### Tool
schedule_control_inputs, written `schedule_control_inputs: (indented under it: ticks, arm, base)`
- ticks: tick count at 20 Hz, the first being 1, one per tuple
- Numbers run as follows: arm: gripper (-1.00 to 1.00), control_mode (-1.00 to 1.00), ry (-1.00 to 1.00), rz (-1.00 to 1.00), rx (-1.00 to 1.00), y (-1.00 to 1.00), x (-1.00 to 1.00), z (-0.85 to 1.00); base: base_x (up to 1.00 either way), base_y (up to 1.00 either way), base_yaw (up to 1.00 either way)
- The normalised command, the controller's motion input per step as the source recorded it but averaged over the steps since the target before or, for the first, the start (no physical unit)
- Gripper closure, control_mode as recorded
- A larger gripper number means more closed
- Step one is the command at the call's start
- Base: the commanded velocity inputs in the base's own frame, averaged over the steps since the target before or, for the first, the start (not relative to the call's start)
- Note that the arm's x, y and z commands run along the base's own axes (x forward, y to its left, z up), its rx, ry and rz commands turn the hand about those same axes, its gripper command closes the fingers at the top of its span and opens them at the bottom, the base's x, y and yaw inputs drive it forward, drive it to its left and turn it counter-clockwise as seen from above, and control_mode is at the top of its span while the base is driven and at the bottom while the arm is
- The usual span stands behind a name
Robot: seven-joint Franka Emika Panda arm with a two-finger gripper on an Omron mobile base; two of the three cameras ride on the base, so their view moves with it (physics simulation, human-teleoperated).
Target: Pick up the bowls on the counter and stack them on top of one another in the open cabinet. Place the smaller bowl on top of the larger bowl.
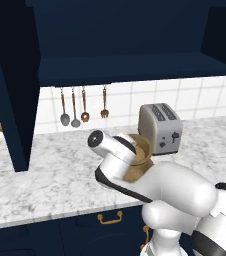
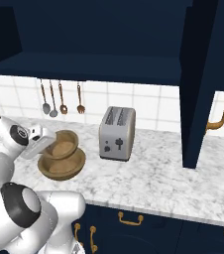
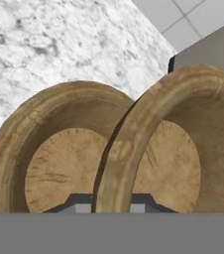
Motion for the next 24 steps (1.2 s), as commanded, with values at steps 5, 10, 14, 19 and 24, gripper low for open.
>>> schedule_control_inputs:
  ticks: [5,10,14,19,24]
  arm:
    - [1.0,-1.0,0.02,0.0,0.0,0.0,0.01,-0.44]
    - [-1.0,-1.0,0.02,0.0,0.0,0.06,0.2,-0.1]
    - [-1.0,-1.0,0.04,-0.03,0.0,0.39,0.04,0.61]
    - [-1.0,-1.0,0.24,-0.02,0.0,0.44,-0.5,0.28]
    - [-1.0,-1.0,0.35,-0.01,0.0,0.09,-0.24,-0.3]
  base:
    - [0.0,0.0,0.0]
    - [0.0,0.0,0.0]
    - [0.0,0.0,0.0]
    - [0.0,0.0,0.0]
    - [0.0,0.0,0.0]
